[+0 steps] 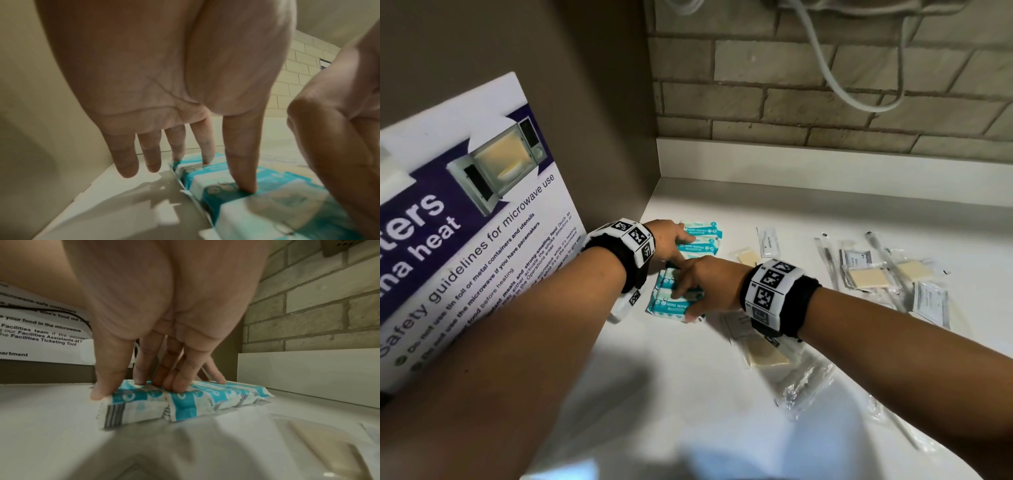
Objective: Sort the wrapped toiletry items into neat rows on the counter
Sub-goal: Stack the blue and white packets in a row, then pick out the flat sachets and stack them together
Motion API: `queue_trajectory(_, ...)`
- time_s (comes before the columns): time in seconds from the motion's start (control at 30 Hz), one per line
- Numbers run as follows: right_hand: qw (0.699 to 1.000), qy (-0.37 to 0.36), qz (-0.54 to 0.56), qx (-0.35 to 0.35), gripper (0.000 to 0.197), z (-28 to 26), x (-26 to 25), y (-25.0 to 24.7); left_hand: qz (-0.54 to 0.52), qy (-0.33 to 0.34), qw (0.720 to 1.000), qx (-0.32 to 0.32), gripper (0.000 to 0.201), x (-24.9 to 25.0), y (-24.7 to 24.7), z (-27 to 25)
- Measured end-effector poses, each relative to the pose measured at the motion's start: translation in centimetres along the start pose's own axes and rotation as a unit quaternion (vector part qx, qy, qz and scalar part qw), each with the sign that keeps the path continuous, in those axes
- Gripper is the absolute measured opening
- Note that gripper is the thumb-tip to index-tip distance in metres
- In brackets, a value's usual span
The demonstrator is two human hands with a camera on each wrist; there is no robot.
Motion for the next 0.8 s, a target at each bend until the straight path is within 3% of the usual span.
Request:
queue_trajectory(0.33, 0.999, -0.023, -0.021, -0.014, 0.052, -1.1, -0.8, 0.2, -0.042, -0.031, 0.998, 0.035, 0.068, -0.1, 0.2, -0.6)
queue_trajectory(0.43, 1.000, -0.010, 0.021, -0.003, 0.045, -2.8, -0.5, -0.7, -0.036, -0.040, 0.997, 0.057, 0.062, 0.5, -0.3, -1.0)
queue_trajectory(0.57, 0.995, 0.063, 0.017, 0.071, 0.027, -8.3, 2.7, -3.0, -0.052, 0.048, 0.993, 0.097, 0.042, 5.8, -1.2, -2.1)
queue_trajectory(0.7, 0.980, 0.189, -0.054, 0.028, 0.030, -15.5, 7.0, -3.0, -0.073, 0.151, 0.983, 0.073, 0.038, 14.1, -1.3, -2.2)
queue_trajectory(0.8, 0.967, 0.242, -0.083, 0.003, 0.040, -19.6, 9.0, -2.0, -0.054, 0.197, 0.978, 0.046, 0.037, 20.6, -0.3, -1.2)
Point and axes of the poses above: each hand's wrist, its own z-axis towards the middle knuckle, its own y-axis out of the palm, x = y × z, the point moved 5 cm from there along z, towards the middle knuckle, and after that the axes turned 10 degrees about -y, right-handed, at the moved point
